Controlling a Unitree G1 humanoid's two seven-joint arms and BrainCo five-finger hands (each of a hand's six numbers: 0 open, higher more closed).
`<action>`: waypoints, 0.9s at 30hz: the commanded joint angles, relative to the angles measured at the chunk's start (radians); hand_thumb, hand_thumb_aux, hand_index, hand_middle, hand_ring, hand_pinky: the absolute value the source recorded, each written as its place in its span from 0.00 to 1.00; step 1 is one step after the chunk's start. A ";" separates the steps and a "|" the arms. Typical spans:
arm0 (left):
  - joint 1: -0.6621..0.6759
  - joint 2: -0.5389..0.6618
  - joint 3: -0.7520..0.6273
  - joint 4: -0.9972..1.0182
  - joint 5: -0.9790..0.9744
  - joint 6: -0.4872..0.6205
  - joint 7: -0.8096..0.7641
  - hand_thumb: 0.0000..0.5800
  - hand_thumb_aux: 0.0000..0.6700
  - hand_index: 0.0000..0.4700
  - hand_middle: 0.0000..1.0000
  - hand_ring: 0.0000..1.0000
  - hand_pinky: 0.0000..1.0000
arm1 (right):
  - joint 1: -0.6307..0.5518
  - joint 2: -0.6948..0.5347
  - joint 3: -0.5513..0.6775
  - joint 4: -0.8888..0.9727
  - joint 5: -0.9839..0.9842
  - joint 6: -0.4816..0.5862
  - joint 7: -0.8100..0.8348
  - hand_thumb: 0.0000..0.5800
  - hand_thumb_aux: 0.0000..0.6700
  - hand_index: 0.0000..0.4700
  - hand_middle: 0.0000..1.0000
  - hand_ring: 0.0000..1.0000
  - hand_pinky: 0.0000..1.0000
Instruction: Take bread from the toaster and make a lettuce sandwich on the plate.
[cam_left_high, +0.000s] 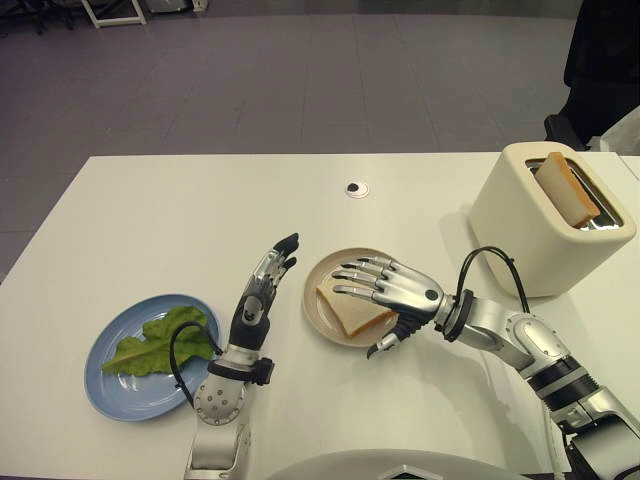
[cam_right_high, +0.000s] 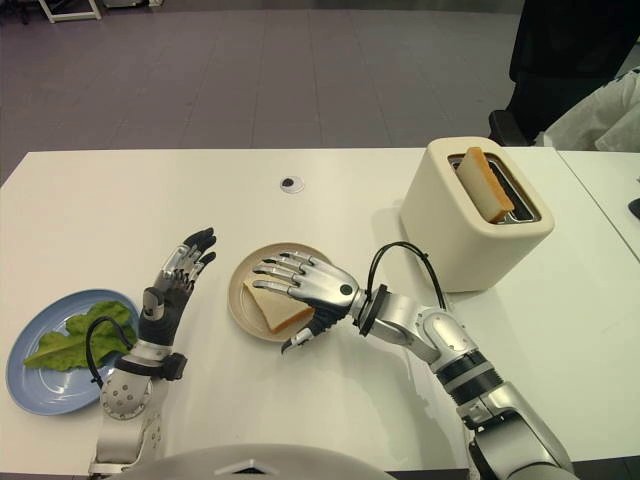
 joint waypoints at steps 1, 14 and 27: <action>0.005 0.008 0.000 -0.014 0.004 0.018 -0.003 0.00 0.00 0.00 0.00 0.00 0.00 | 0.019 -0.009 -0.051 0.002 0.227 -0.002 0.108 0.00 0.00 0.00 0.00 0.00 0.00; 0.321 0.350 0.510 -0.493 0.537 0.267 -0.134 0.00 0.00 0.00 0.00 0.00 0.00 | 0.200 -0.023 -0.259 -0.066 1.034 0.095 0.470 0.00 0.00 0.00 0.00 0.00 0.00; 0.389 0.572 0.591 0.182 0.883 0.062 0.253 0.00 0.00 0.00 0.00 0.00 0.00 | 0.229 0.054 -0.313 -0.038 1.007 0.112 0.544 0.00 0.00 0.00 0.00 0.00 0.00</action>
